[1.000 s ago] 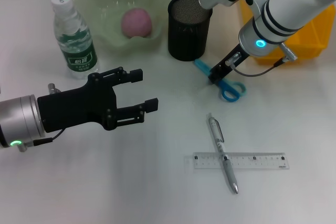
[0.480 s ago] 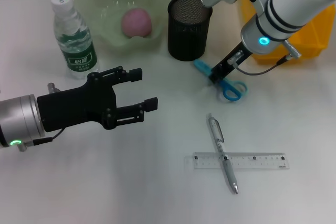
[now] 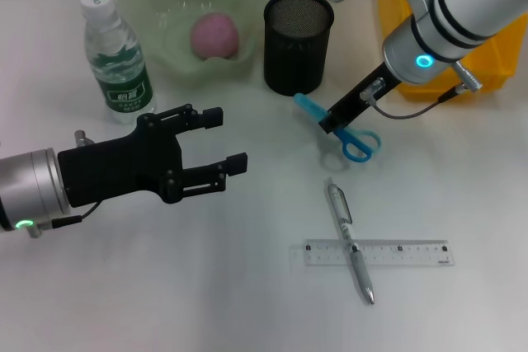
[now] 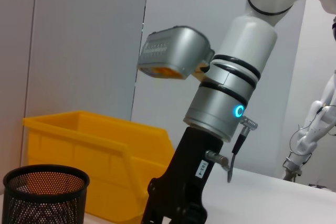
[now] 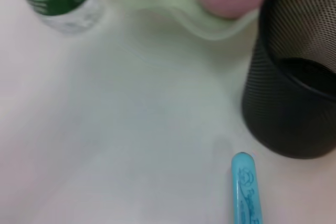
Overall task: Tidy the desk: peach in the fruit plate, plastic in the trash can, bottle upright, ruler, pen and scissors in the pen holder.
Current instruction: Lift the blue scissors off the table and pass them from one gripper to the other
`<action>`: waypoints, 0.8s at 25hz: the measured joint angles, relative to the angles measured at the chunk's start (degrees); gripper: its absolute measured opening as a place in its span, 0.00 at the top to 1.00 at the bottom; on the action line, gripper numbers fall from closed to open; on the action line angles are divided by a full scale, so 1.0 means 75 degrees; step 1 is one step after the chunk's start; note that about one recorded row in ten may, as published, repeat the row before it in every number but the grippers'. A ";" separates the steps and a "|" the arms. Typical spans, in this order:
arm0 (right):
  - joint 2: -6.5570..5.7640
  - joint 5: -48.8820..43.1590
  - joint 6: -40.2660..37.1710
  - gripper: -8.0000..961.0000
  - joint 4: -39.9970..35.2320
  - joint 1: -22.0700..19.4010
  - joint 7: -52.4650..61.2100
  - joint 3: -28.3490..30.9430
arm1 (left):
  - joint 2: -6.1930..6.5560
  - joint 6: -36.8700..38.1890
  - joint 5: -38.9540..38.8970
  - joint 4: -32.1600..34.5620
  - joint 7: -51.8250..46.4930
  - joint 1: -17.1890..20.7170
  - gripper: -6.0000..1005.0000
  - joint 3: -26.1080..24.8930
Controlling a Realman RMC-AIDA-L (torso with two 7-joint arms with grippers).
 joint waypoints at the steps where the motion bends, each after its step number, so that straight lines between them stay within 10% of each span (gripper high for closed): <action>1: 0.0000 0.0035 -0.0060 0.77 -0.0098 -0.0057 -0.0058 0.0031 | 0.0002 0.0000 -0.0001 -0.0003 -0.0007 0.0000 0.28 -0.0012; 20: -0.0027 0.3788 -0.0151 0.77 -0.1182 -0.2051 -0.3711 0.0732 | -0.0011 0.0246 -0.0848 -0.0226 -0.0225 -0.0009 0.28 -0.0167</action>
